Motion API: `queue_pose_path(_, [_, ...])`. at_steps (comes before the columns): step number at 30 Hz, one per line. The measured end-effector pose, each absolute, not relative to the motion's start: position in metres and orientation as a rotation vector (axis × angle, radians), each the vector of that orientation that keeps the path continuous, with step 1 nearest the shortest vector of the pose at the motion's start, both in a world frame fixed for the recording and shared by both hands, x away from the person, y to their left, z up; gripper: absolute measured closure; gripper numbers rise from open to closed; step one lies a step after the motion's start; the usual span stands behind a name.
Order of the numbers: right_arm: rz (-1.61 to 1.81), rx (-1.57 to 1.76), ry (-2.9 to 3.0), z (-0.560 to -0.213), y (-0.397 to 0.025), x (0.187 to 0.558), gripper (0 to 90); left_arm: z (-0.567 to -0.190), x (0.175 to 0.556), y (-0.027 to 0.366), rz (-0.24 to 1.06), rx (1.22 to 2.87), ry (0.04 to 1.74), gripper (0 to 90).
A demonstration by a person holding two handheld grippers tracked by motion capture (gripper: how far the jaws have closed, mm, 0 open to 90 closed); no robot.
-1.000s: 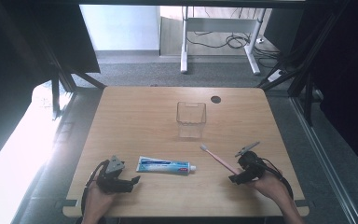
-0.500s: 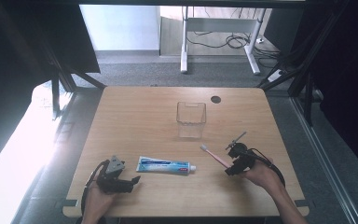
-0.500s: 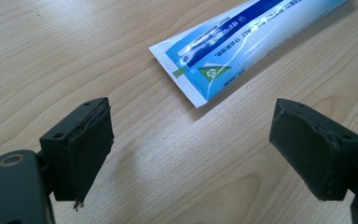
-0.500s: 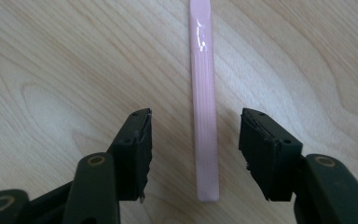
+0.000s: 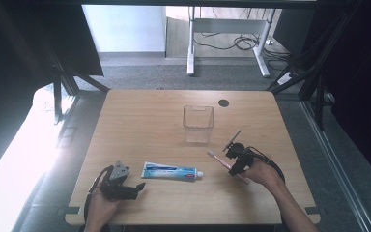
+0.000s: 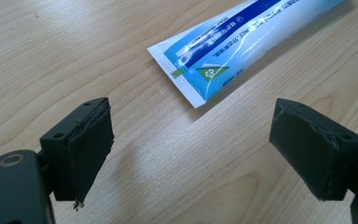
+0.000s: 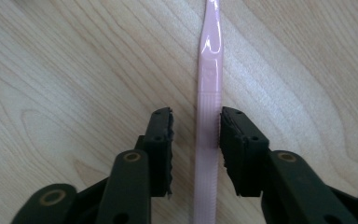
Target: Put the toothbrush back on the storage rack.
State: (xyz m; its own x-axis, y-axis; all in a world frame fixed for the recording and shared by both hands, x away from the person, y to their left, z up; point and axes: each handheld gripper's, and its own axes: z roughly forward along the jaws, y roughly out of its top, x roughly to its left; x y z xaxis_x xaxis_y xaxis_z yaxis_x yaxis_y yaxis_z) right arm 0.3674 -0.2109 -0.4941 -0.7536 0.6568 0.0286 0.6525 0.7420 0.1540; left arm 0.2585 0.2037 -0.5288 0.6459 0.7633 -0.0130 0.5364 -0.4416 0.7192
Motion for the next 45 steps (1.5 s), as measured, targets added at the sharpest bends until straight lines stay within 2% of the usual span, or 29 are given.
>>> queue_pose_path(13, [0.142, 1.032, 2.921, -0.499, -0.197, 0.38, 73.3, -0.53, 0.259, 0.203, 0.41, 2.165, 0.998, 13.9])
queue_pose_path(19, [0.129, 1.028, 2.925, -0.499, -0.195, 0.382, 78.6, -0.53, 0.259, 0.203, 0.412, 2.167, 0.997, 13.9])
queue_pose_path(45, [0.387, 1.079, 2.88, -0.464, -0.216, 0.373, 78.7, -0.53, 0.259, 0.202, 0.398, 2.156, 1.002, 13.9])
